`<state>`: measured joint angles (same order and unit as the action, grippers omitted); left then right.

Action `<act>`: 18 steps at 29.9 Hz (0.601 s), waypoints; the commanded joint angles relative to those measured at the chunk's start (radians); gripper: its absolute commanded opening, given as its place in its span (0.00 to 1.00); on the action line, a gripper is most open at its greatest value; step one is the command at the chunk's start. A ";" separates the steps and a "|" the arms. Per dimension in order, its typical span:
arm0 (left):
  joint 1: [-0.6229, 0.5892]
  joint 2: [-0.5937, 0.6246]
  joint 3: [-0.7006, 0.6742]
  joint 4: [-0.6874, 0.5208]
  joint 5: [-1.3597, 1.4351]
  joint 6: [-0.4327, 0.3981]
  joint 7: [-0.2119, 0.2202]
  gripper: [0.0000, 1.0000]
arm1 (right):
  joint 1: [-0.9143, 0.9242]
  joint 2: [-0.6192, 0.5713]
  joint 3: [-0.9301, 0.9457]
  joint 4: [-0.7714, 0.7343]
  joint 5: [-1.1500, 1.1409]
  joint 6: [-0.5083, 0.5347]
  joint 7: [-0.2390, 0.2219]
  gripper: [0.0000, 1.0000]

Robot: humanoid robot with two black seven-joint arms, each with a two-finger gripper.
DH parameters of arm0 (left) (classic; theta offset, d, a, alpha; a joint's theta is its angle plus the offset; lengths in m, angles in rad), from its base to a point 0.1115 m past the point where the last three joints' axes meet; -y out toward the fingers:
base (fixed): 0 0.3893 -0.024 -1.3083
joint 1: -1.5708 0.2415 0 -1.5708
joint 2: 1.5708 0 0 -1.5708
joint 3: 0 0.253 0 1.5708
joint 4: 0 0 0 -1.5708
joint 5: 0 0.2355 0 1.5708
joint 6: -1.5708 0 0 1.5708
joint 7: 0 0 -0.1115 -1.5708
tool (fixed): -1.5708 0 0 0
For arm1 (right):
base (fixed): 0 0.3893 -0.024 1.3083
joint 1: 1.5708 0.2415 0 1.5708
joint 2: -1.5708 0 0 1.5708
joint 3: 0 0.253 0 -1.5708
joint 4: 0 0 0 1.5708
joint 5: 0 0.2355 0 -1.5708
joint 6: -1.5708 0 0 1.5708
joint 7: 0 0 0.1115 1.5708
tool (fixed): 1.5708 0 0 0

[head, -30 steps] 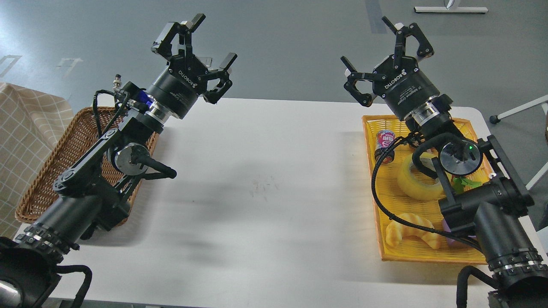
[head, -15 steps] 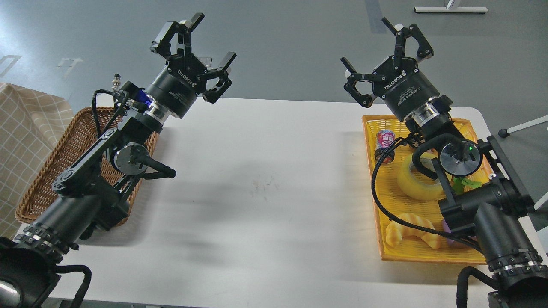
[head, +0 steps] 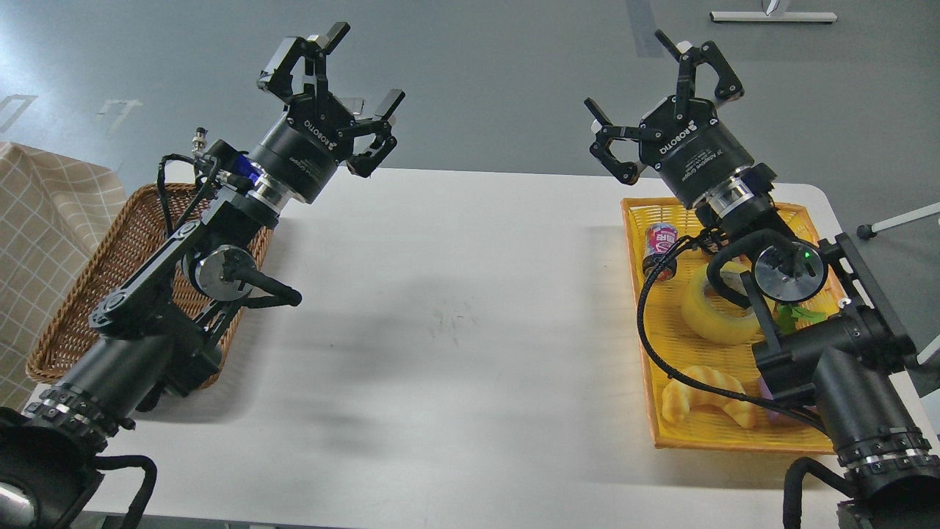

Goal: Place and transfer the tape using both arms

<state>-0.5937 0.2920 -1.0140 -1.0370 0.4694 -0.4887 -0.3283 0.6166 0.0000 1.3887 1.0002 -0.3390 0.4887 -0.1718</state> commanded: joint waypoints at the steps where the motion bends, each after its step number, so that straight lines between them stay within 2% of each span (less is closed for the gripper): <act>1: -0.002 0.001 0.000 0.000 0.000 0.000 0.000 0.98 | 0.000 0.000 0.001 0.000 0.000 0.000 0.000 1.00; 18: -0.002 0.004 0.002 0.000 0.000 0.000 -0.001 0.98 | 0.002 0.000 0.000 -0.002 0.000 0.000 0.000 1.00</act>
<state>-0.5952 0.2957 -1.0129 -1.0370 0.4694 -0.4887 -0.3299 0.6193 0.0000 1.3898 0.9972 -0.3390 0.4887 -0.1718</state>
